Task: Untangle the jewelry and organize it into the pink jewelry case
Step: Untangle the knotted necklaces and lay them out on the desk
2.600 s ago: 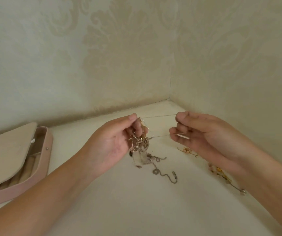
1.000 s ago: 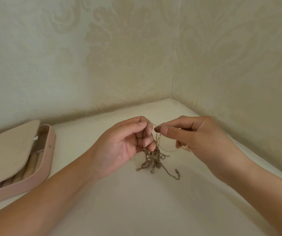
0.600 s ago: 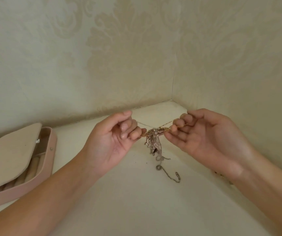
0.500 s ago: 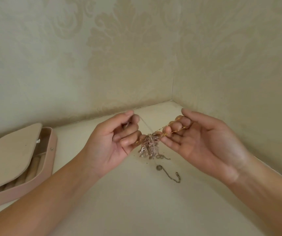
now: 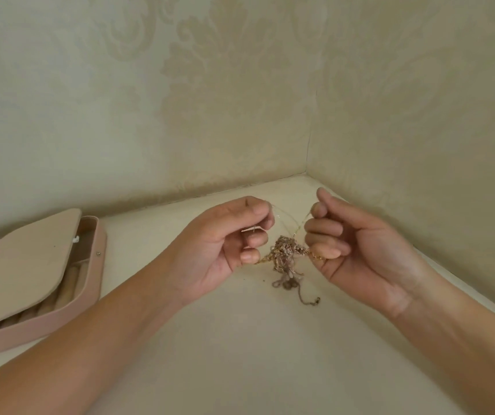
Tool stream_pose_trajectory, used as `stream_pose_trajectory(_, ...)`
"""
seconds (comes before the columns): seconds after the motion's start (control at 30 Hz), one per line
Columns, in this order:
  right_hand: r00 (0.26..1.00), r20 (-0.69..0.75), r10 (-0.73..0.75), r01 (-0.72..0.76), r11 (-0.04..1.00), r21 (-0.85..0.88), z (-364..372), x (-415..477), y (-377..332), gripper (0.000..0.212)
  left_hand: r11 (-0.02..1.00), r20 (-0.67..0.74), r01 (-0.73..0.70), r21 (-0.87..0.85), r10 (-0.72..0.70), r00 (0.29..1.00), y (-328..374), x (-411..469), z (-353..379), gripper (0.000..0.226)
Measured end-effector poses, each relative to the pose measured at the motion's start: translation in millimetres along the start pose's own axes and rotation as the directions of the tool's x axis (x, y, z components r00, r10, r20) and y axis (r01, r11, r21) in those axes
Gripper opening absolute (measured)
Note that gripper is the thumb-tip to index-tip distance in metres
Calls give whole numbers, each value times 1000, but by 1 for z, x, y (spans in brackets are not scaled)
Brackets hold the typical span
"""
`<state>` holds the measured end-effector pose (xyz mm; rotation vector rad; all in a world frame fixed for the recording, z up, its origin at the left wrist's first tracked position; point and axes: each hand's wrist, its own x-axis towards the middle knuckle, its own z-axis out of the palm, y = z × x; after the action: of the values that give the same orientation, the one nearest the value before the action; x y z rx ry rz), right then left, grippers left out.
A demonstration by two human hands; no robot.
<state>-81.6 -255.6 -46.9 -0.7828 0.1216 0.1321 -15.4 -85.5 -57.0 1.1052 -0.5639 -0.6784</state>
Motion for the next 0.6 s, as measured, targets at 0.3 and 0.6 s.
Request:
stream_pose_trajectory(0.3,985,-16,-170,170,985,8,2,-13,-18,14,931,128,265,253,-304,944,0,-4,0,18)
stream_pose_trajectory(0.6,967,181,-181,218,954,-207,-3,-14,-13,15,903,55,290,318,-323,945,-2,-5,4,18)
